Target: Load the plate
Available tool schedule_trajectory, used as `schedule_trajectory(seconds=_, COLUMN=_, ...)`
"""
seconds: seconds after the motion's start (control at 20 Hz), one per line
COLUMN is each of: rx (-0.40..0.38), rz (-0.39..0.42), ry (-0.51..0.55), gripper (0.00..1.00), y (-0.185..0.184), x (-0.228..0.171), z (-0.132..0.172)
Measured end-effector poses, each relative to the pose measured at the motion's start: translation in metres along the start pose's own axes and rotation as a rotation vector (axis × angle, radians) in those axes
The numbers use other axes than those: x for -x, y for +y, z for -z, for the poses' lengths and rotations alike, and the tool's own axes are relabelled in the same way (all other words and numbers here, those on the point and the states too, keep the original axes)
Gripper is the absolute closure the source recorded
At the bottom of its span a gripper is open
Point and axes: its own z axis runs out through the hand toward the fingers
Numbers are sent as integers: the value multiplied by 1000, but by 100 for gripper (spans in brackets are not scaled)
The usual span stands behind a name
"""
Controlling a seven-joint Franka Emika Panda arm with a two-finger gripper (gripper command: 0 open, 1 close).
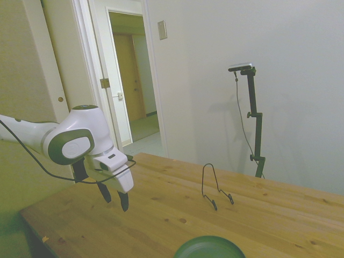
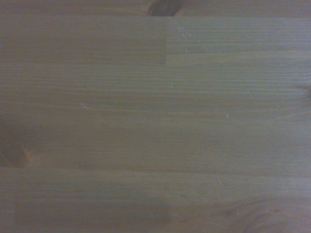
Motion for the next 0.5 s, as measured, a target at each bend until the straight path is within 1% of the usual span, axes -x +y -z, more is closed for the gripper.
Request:
schedule_trajectory(seconds=0.1, rx=2, rz=-4, ry=1, gripper=0, y=0, x=-1, z=-1)
schedule_trajectory(seconds=0.35, rx=105, rz=-70, ry=47, gripper=0, y=25, x=-25, z=7)
schedule_trajectory(seconds=0.5, rx=148, rz=-102, ry=68, gripper=0, y=48, x=-46, z=17)
